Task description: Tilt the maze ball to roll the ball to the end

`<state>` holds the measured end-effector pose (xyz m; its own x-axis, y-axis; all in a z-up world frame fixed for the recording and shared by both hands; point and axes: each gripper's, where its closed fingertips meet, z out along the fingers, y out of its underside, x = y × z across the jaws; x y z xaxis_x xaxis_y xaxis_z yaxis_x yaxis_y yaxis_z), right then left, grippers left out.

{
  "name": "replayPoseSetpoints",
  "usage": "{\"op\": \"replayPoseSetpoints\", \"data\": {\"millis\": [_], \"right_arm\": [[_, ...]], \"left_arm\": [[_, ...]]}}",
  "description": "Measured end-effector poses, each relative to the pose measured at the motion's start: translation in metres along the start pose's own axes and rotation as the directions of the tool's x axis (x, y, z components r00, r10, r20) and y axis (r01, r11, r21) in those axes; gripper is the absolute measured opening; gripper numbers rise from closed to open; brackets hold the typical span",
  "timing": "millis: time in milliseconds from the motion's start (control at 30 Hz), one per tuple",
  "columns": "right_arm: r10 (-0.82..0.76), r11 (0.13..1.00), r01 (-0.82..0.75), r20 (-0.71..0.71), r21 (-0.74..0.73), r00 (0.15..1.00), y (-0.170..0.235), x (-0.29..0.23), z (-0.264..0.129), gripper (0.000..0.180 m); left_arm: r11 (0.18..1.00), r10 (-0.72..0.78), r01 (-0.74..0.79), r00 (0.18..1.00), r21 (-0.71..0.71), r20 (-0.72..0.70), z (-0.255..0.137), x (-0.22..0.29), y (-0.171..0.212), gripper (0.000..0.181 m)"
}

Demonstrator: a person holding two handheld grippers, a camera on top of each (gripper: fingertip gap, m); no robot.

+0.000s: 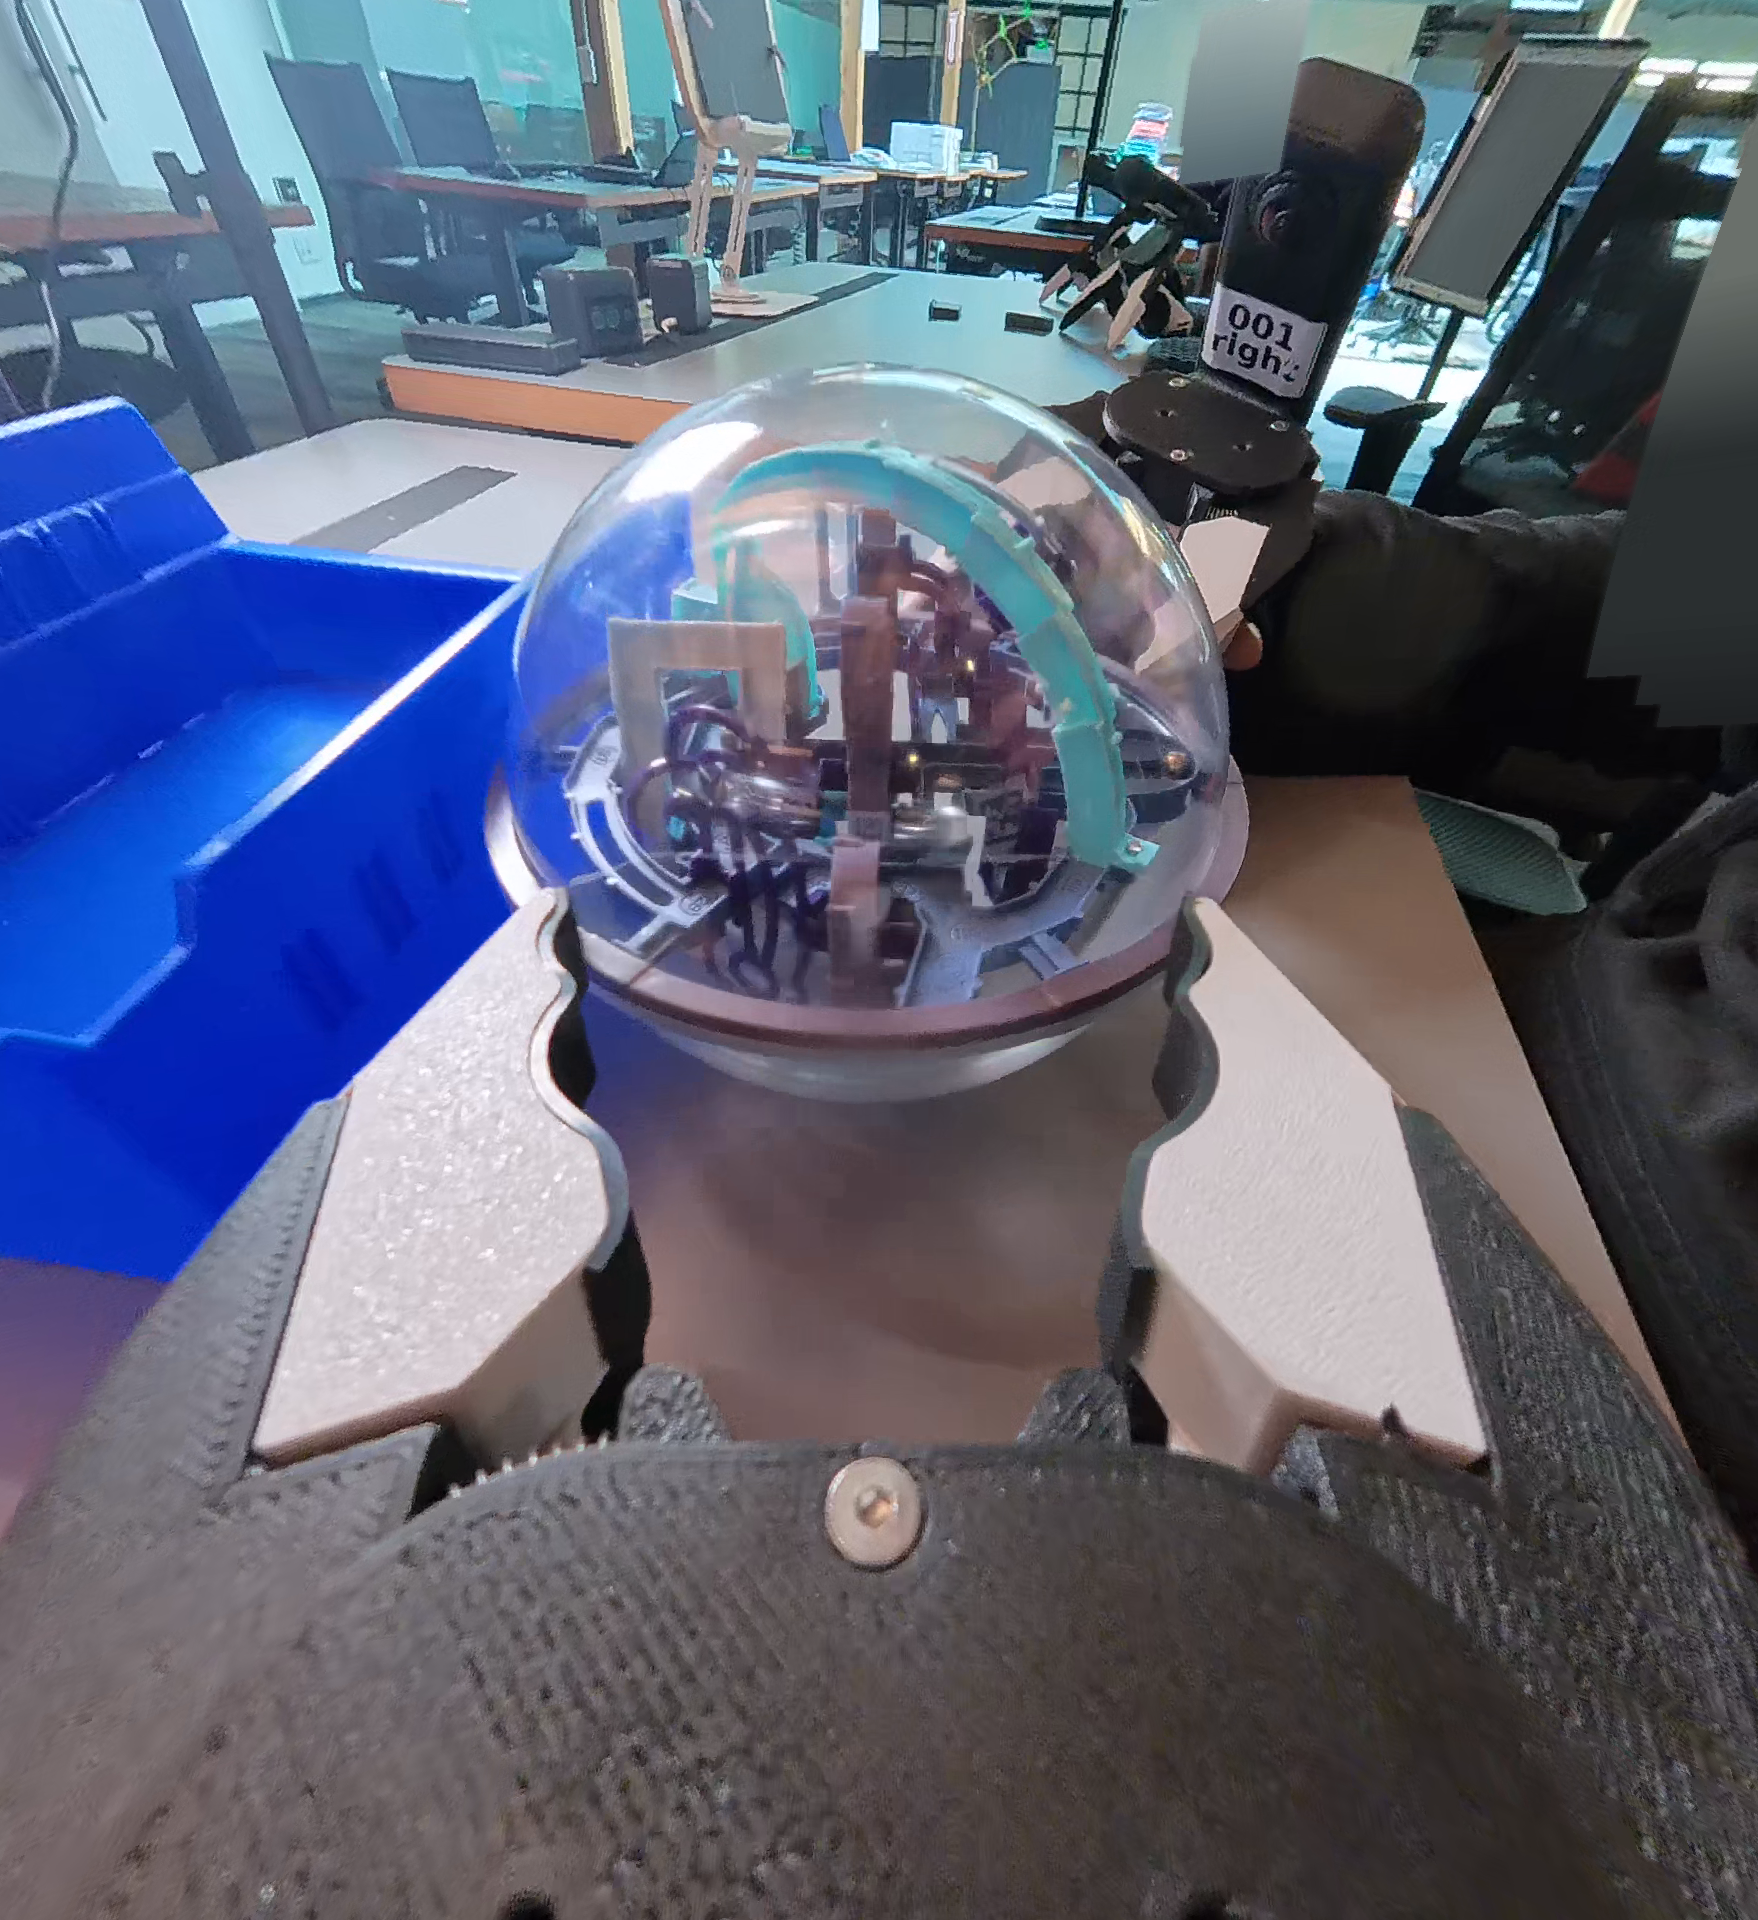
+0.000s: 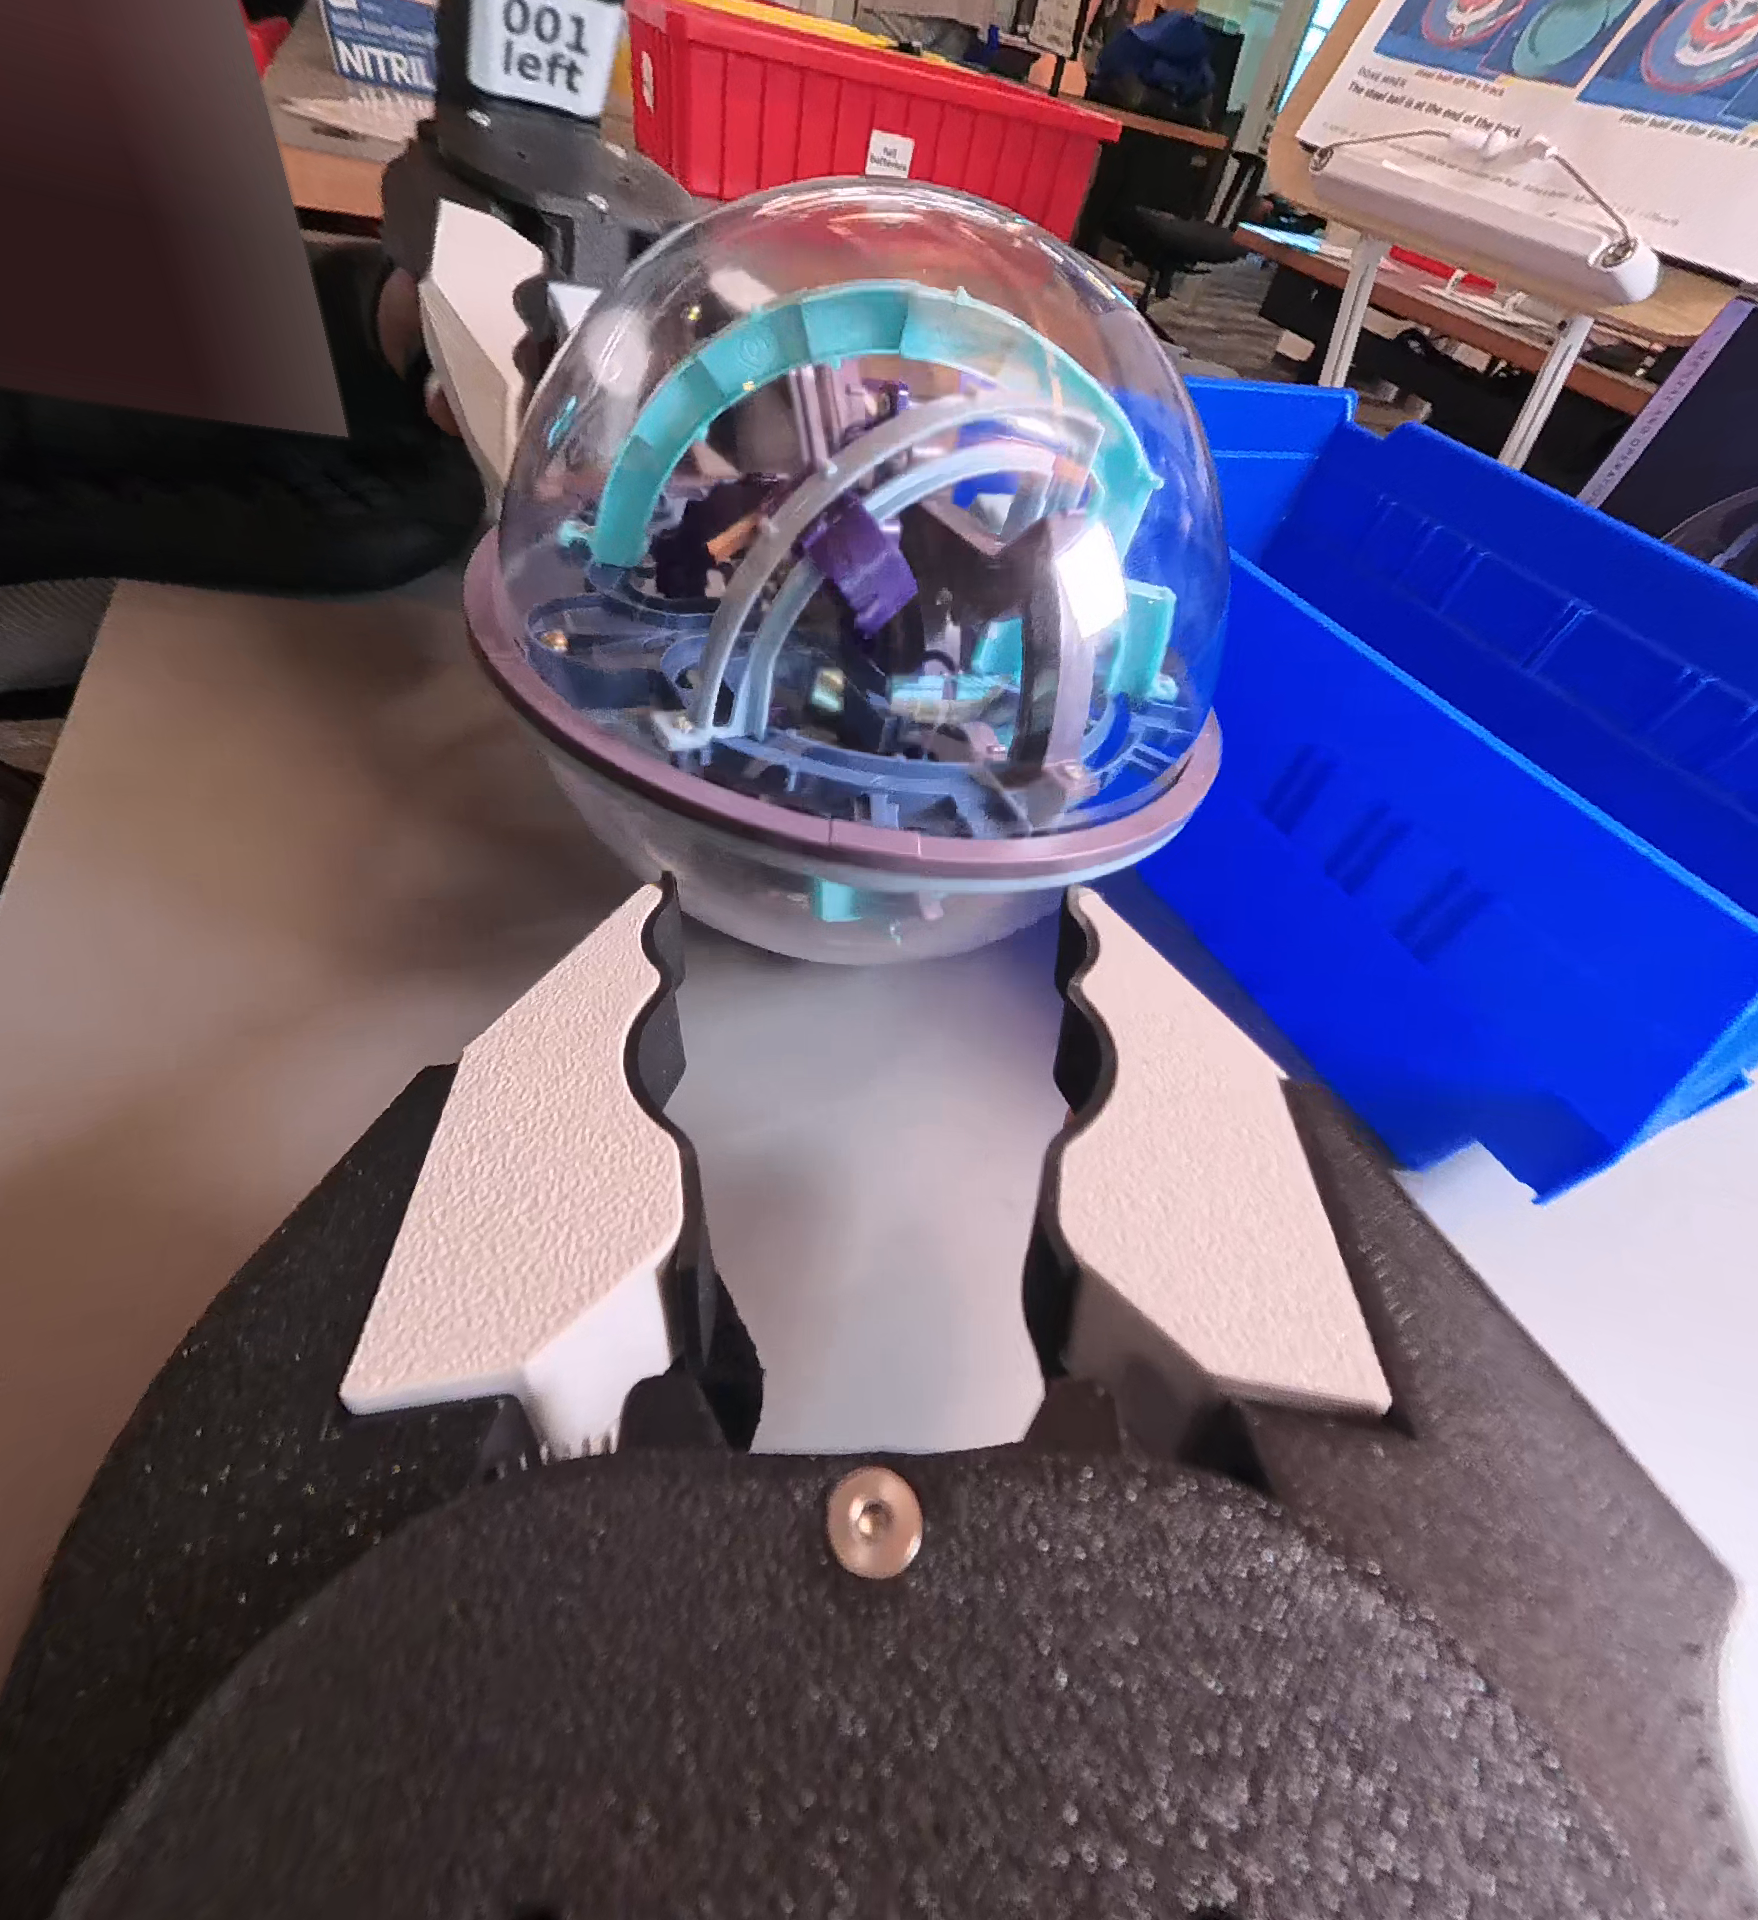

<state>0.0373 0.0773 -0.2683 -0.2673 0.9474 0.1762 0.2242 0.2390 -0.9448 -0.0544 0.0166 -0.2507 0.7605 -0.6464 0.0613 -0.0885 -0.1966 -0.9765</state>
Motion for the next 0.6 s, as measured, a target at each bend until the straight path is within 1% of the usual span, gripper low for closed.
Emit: {"op": "replayPoseSetpoints", "data": {"millis": [100, 333, 500, 600], "right_arm": [[0.004, 1.000, -0.004, 0.014, 0.000, 1.000, 0.0001, -0.0031, 0.0039, 0.073], [0.006, 1.000, -0.006, 0.007, -0.009, 1.000, 0.0010, -0.0020, 0.0049, 0.076], [-0.001, 0.999, 0.001, 0.001, -0.047, 1.000, 0.0069, -0.0017, 0.0050, 0.077], [0.028, 0.999, -0.027, 0.012, -0.043, 1.000, 0.0064, -0.0010, 0.0040, 0.078]], "left_arm": [[0.999, -0.039, 0.039, 0.999, -0.029, -0.026, 0.0037, 0.0012, 0.0067, 0.114], [0.999, -0.041, 0.040, 0.999, -0.017, -0.025, 0.0062, -0.0022, 0.0066, 0.113], [0.996, 0.091, -0.091, 0.996, -0.004, 0.011, 0.0082, -0.0001, 0.0030, 0.112], [0.994, 0.109, -0.109, 0.993, -0.012, 0.033, 0.0090, 0.0014, 0.0029, 0.111]]}}
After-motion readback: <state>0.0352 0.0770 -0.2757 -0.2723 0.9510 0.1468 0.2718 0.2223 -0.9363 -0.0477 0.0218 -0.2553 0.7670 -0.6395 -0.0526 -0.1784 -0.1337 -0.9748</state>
